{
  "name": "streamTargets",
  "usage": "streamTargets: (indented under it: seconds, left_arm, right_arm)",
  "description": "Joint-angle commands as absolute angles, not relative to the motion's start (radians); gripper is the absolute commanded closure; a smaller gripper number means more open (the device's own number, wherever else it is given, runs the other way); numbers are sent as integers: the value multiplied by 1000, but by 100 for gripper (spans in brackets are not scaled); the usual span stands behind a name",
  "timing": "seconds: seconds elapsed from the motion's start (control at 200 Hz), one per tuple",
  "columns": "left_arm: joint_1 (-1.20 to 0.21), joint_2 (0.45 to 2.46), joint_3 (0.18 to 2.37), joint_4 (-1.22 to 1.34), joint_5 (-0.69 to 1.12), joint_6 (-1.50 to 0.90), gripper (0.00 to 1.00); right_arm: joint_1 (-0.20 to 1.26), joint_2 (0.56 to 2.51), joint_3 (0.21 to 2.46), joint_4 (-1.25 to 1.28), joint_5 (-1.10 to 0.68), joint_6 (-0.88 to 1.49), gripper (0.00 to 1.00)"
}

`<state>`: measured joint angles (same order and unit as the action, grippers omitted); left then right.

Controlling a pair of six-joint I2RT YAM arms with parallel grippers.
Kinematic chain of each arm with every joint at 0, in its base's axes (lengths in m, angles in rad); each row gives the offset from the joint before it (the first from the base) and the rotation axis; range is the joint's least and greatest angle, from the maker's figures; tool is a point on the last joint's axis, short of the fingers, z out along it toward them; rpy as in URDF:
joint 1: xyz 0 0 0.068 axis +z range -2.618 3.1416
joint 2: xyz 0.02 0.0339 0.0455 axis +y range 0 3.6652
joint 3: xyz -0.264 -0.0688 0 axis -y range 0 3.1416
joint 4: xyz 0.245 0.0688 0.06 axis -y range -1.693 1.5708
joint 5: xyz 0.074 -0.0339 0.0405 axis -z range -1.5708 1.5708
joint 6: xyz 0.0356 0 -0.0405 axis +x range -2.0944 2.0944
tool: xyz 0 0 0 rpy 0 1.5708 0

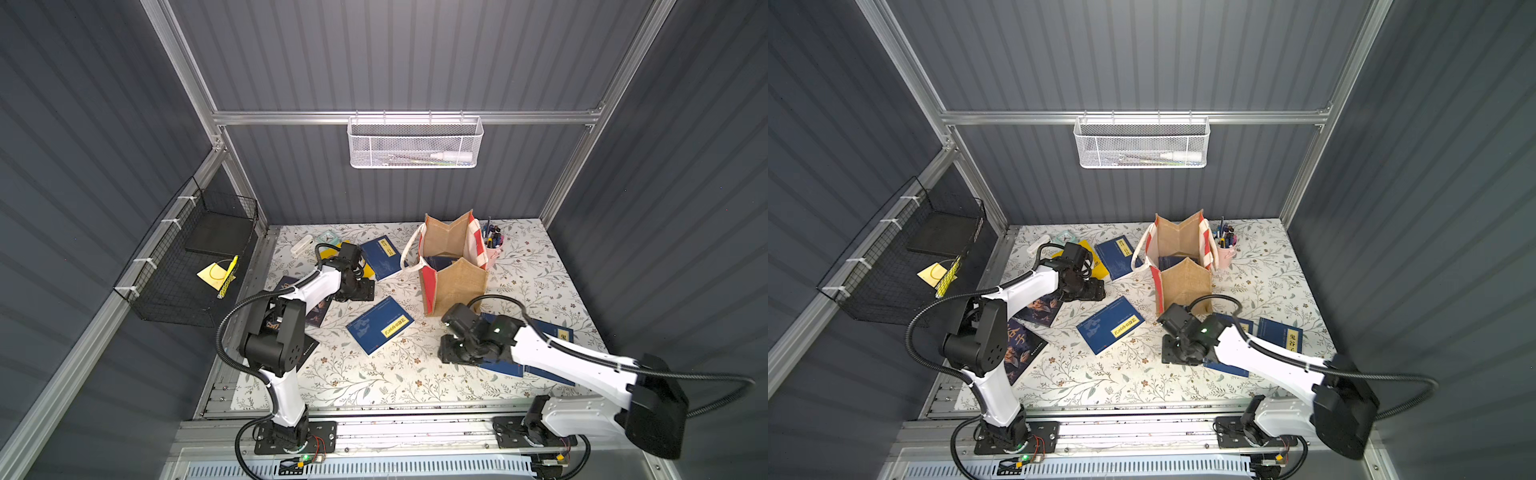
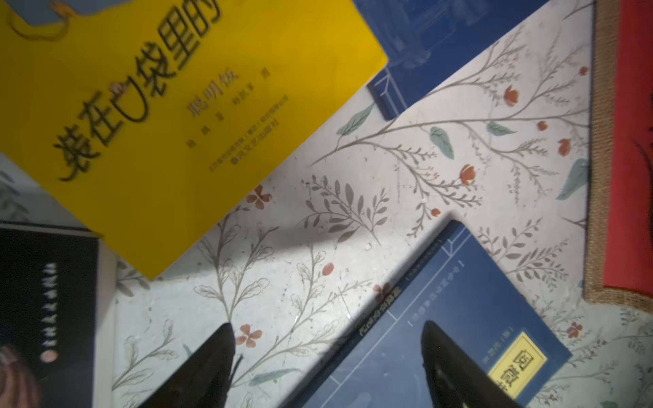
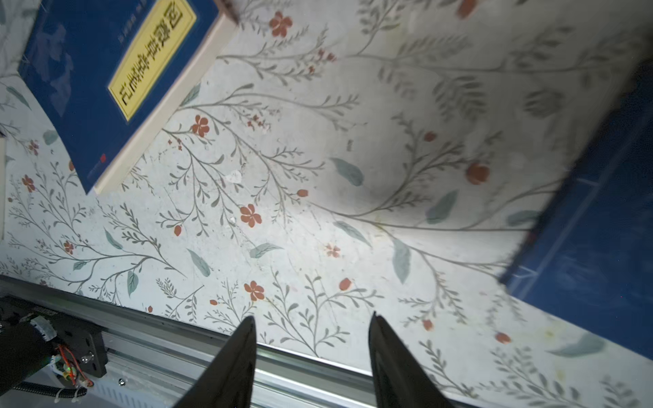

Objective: Put the books into the canvas bag
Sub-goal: Pick up the book from the center of the board.

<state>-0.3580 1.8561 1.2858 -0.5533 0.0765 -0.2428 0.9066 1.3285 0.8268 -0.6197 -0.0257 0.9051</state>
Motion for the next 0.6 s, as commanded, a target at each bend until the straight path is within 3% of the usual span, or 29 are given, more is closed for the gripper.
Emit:
streamTargets:
  seconds: [0.0, 0.595]
  left_arm:
    - [-350, 1877, 1270, -537, 97, -240, 16]
    - [-330, 1942, 1198, -483, 183, -277, 17]
  right_arm:
    - [953, 1420, 848, -476, -51, 979, 46]
    - [942, 1742, 1054, -381, -254, 866, 36]
